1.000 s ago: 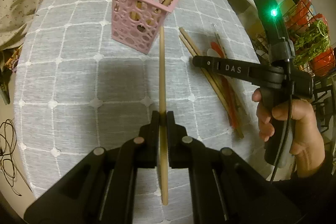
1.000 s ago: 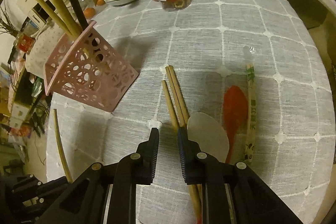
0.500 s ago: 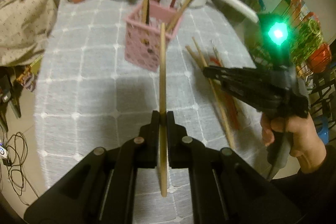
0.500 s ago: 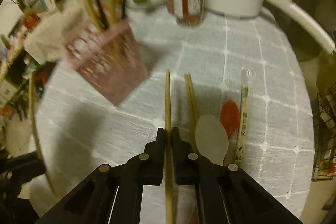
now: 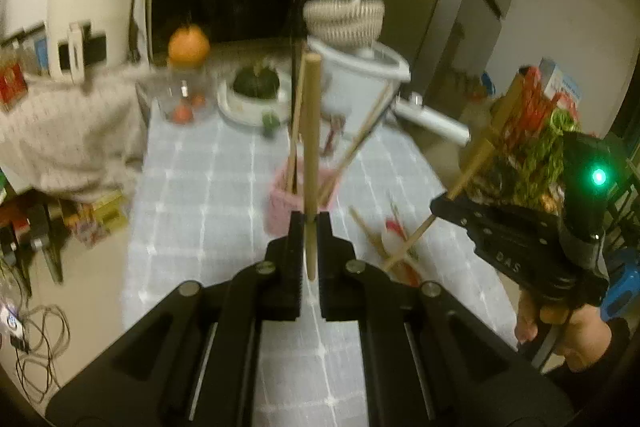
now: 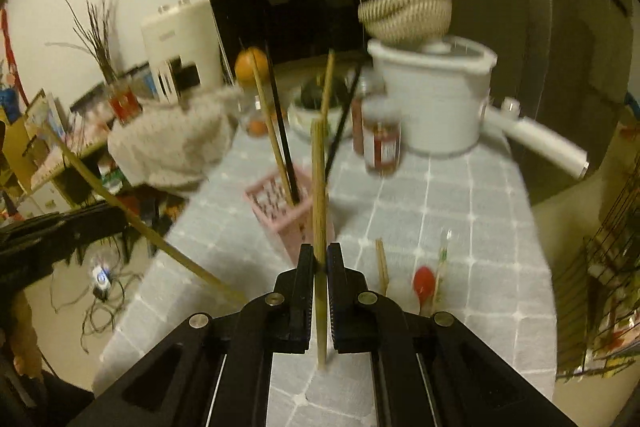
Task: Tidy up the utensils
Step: 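Lift both wooden chopsticks and carry them above the pink basket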
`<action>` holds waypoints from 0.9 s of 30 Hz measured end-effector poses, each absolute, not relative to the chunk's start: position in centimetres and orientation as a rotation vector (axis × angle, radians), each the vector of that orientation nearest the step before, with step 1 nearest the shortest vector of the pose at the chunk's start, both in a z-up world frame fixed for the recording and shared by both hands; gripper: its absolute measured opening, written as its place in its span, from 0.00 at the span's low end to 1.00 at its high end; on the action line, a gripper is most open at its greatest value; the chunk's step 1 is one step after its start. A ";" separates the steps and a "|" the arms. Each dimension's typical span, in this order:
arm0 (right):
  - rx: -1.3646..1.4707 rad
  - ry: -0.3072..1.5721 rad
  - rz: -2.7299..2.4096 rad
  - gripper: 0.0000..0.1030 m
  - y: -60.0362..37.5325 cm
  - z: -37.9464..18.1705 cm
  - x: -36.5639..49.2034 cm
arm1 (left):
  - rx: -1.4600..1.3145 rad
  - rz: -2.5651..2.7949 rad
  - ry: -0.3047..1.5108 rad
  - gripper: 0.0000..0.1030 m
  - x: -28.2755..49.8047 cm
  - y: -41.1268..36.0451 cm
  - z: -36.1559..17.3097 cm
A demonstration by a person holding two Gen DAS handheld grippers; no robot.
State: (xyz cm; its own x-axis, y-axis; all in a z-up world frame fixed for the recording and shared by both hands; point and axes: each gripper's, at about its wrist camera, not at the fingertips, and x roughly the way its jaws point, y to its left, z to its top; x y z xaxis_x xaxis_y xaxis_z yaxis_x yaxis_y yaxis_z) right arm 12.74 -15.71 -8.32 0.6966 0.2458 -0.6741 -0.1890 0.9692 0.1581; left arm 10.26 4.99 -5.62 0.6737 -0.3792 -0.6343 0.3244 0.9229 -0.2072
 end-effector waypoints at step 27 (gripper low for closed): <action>0.114 0.613 0.228 0.06 -16.4 -3.1 14.0 | -0.057 -0.337 0.643 0.06 18.3 2.3 -6.6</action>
